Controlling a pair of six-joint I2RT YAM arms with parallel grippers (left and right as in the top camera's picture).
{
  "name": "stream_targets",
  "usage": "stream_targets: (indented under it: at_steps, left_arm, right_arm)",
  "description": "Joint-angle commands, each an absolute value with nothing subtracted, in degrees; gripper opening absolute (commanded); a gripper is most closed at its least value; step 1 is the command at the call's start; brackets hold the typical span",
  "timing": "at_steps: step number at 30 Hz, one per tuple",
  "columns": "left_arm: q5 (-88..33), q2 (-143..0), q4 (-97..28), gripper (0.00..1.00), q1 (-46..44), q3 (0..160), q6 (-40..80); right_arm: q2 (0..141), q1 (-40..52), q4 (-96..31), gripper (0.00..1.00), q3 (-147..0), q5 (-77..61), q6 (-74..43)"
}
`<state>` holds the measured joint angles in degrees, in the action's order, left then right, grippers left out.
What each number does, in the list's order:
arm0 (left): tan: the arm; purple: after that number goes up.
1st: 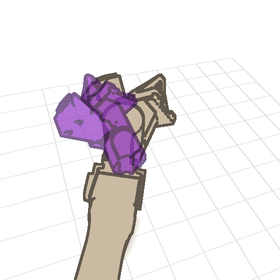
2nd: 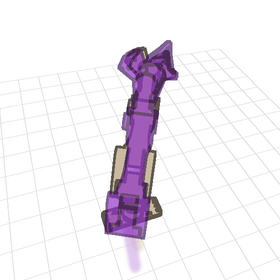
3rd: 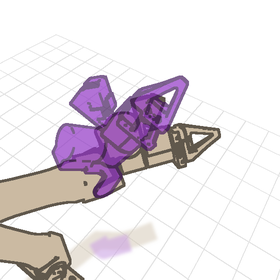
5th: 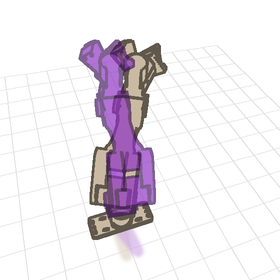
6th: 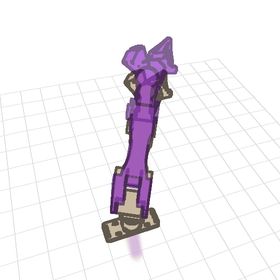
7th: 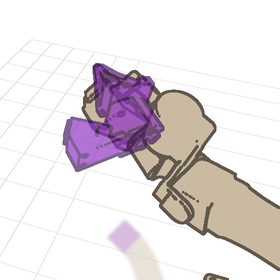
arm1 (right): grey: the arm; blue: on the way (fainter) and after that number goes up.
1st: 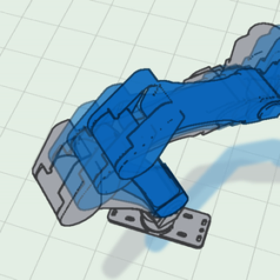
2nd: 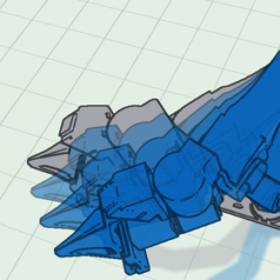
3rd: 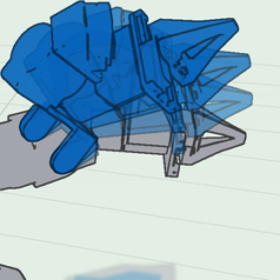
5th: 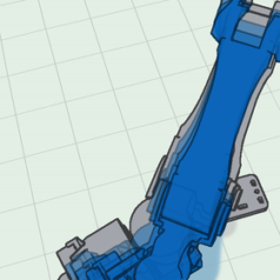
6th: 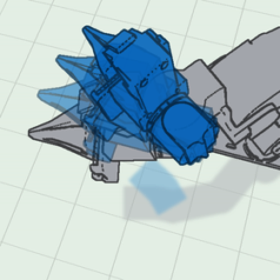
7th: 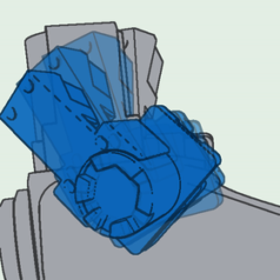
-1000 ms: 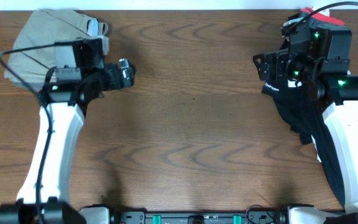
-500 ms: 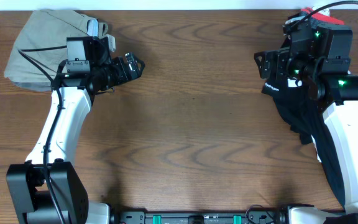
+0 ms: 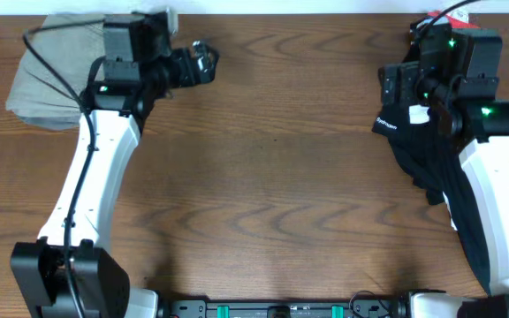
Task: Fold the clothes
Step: 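Reach the right gripper to the red waistband of the black tights, then grasp the tights waistband with the right gripper and lift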
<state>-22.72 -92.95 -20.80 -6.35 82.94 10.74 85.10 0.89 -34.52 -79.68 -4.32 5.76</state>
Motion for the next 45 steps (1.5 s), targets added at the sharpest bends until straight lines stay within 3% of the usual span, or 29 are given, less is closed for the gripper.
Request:
stream_targets:
  at_steps: [1,13,18,25,31,38,42,45]
  left_arm:
    - [-13.43,-92.82,-21.1,0.98,-9.76,86.67,5.28]
    - [-9.37,-93.27,-27.86,0.98,-15.68,87.18,0.91]
    - [-9.34,-93.43,-30.63,0.98,-15.68,86.56,1.1]
    - [-9.37,-94.89,-31.73,0.98,-15.68,85.82,1.1]
    - [-9.39,-97.27,-31.75,0.98,-15.73,85.82,1.56]
    - [-9.37,-98.63,-32.8,0.98,-15.73,85.82,1.76]
    - [-9.37,-98.63,-32.73,0.98,-15.73,85.82,1.76]
    - [-9.37,-98.63,-32.77,0.98,-15.73,85.82,1.76]
  right_arm:
    - [88.9,-0.45,-34.85,0.99,-84.25,-0.43,8.93]
    - [104.25,-7.27,-36.69,0.99,-98.56,0.21,6.72]
    - [106.72,-12.67,-32.4,0.99,-98.43,-0.93,-1.39]
    - [111.77,-16.71,-23.05,0.98,-98.43,-6.5,-1.63]
    - [118.65,-15.7,-19.7,0.88,-98.43,-11.88,0.47]
    - [122.96,-14.98,-27.68,0.73,-98.43,-11.75,0.49]
    - [123.13,-14.98,-31.2,0.54,-98.43,-8.97,0.38]
    - [123.13,-14.98,-33.65,0.5,-98.43,-7.18,0.23]
